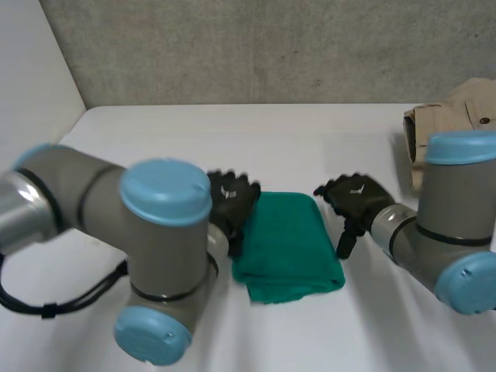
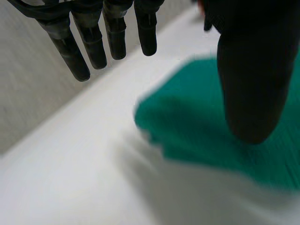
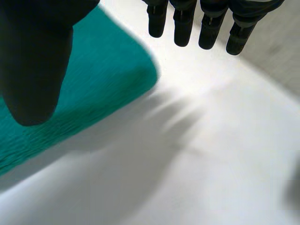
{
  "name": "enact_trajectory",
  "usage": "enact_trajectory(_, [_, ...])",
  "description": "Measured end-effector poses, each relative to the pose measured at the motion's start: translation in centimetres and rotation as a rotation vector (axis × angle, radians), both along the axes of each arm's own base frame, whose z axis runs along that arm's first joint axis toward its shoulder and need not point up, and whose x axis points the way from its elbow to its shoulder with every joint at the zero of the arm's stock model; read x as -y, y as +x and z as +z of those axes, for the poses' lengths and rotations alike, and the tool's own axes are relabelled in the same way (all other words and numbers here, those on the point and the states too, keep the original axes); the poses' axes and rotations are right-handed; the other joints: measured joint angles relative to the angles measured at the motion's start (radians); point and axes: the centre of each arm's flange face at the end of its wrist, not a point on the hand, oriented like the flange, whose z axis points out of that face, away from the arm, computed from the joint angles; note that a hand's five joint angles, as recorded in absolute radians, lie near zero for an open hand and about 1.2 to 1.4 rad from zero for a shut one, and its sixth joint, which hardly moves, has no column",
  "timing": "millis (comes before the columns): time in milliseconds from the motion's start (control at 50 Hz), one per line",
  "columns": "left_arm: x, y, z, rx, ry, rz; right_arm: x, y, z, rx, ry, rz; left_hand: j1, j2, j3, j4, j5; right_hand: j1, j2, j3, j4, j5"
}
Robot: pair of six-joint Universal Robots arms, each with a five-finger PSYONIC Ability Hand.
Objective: Fold the laundry.
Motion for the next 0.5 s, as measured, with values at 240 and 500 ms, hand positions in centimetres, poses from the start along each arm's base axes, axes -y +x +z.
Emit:
enact_trajectory(240, [1.3,-1.8,7.5,-0.214,-0.093,-0.33,-8.2,1.3,-1.0,-0.008,-0.15,0.167,0.0,-0.006,0.0,-0.005,-0.002,0.0,0.0,0.0,0.0,0.0])
enact_trajectory(500, [1.3,-2.6,9.1,-0.318,0.001,-0.571,-9.3,2.2,-6.4,0.008,-0.179,0.209,0.0,-0.013,-0.015,-0.014,-0.011,0.0,0.0,0.0,0.0,0.0])
